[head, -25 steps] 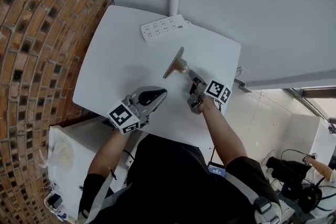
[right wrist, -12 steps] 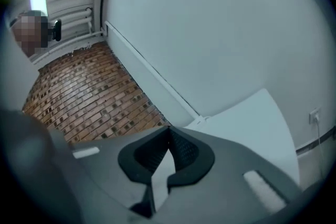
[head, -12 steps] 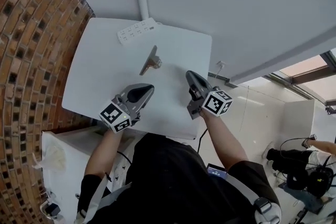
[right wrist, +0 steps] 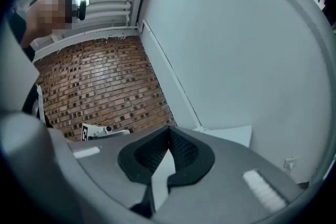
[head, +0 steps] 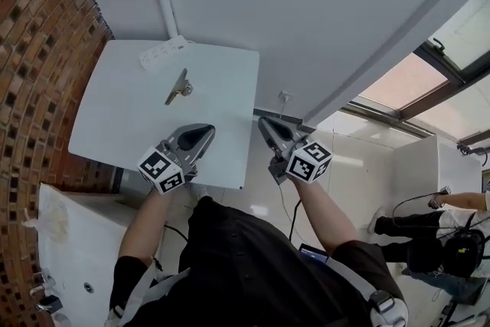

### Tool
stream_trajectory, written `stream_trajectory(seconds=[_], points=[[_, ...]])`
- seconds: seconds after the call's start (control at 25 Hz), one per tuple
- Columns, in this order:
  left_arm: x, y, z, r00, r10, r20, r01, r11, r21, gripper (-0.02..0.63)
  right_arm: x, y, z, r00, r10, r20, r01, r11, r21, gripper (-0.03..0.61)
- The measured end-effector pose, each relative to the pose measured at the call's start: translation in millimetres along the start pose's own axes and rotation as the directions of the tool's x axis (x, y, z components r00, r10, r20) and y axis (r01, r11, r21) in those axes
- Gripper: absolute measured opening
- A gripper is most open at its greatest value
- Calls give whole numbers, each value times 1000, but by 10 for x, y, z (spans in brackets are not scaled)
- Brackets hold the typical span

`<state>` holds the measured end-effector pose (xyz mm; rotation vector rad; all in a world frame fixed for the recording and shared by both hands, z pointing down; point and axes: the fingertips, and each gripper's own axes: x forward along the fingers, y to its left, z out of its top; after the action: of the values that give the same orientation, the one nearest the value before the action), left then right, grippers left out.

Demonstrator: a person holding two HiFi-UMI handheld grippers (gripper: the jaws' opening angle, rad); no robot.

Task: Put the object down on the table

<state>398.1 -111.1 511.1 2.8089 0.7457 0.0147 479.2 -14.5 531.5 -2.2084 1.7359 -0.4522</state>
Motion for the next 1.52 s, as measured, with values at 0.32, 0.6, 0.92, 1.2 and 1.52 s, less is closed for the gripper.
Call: stream_trajectory(seconds=[0.32,0.6,0.92,1.2,1.52], points=[[-163,-666,88,997,75,31,-76,996,41,-2,-605,402,-31,998,69,13,-69,997,-36,6],[-450,-1093,139,991,128,41,-130,989,67,-2,-920,658,-120,993,117,-8,-117,987,-106,6],[-870,-1200,175,991,134,14,-135,987,86,-2,-1039,876,-17,995,93,41,-87,986,-140,6],[-1260,-1256,351,991,131,19,-133,987,86,-2,-1164,1107,11,997,62,47,-49,972,-230,6],[-1358,-1120,341,988,139,73,-145,986,85,-2,-1059,1185,-175,998,21,53,-7,972,-235,5]])
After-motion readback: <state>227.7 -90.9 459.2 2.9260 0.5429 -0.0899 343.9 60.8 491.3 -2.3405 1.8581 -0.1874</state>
